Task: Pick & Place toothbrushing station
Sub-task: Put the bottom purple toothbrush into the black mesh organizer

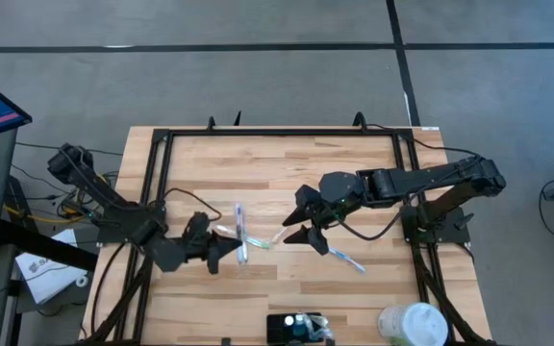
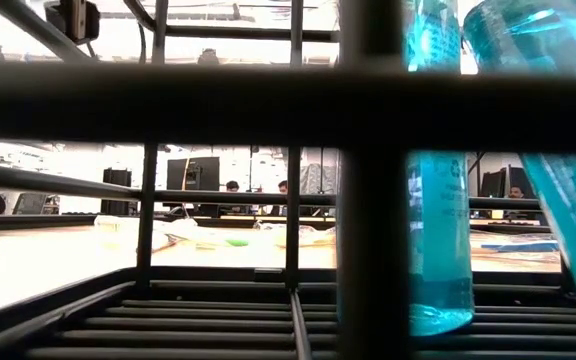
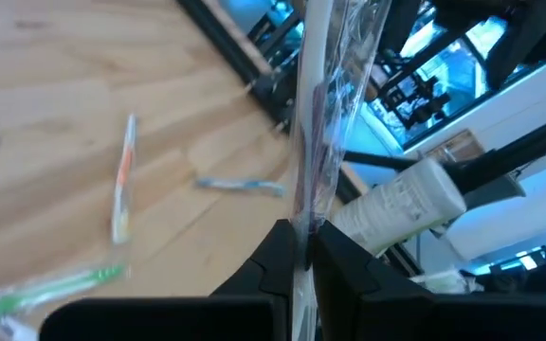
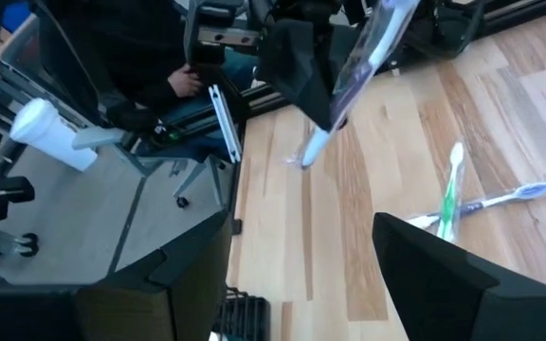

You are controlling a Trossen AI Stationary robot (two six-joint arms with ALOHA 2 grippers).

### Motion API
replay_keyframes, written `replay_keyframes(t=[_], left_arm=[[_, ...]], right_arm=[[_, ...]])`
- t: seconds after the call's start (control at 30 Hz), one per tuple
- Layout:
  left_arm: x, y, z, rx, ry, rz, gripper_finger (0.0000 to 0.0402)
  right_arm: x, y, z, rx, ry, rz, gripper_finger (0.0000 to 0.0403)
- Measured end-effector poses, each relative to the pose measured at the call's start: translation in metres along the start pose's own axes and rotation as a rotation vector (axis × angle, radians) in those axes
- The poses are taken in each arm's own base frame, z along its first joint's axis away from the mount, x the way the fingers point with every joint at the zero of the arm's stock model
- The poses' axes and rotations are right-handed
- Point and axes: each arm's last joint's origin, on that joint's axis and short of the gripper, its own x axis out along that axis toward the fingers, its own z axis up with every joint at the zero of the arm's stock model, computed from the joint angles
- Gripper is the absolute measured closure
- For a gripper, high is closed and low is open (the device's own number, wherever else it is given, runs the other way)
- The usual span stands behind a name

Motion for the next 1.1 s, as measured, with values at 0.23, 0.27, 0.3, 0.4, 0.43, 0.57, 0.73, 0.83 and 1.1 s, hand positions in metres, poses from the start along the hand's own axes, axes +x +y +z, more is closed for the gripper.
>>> replay_keyframes(t=[0.23,0.27,0.3,0.4,0.43,0.57,0.73,0.83,1.1], left_arm=[[0.005,-0.006,0.015,0.028,-0.073,-0.049,0.0391],[0.006,-0.007,0.016,0.03,-0.084,-0.057,0.0391],[0.007,-0.009,0.018,0.034,-0.095,-0.065,0.0391],[0.008,-0.012,0.023,0.043,-0.128,-0.089,0.0391],[0.008,-0.013,0.025,0.046,-0.139,-0.099,0.0391],[0.008,-0.019,0.03,0.058,-0.175,-0.143,0.0391],[0.005,-0.025,0.036,0.071,-0.225,-0.193,0.0391],[0.004,-0.029,0.04,0.077,-0.255,-0.223,0.0391],[0.007,-0.032,0.048,0.091,-0.259,-0.299,0.0391]], right_arm=[[0.0,0.002,0.004,0.06,-0.037,0.021,0.0154],[0.0,0.002,0.004,0.064,-0.043,0.025,0.0154],[0.0,0.003,0.005,0.063,-0.051,0.029,0.0154],[0.0,0.005,0.008,0.059,-0.087,0.05,0.0154],[-0.001,0.007,0.01,0.054,-0.104,0.063,0.0154],[-0.001,0.015,0.015,0.042,-0.17,0.117,0.0154],[0.0,0.018,0.015,0.056,-0.184,0.131,0.0154],[0.0,0.018,0.016,0.055,-0.195,0.136,0.0154],[-0.002,0.032,0.02,-0.023,-0.296,0.168,0.0154]])
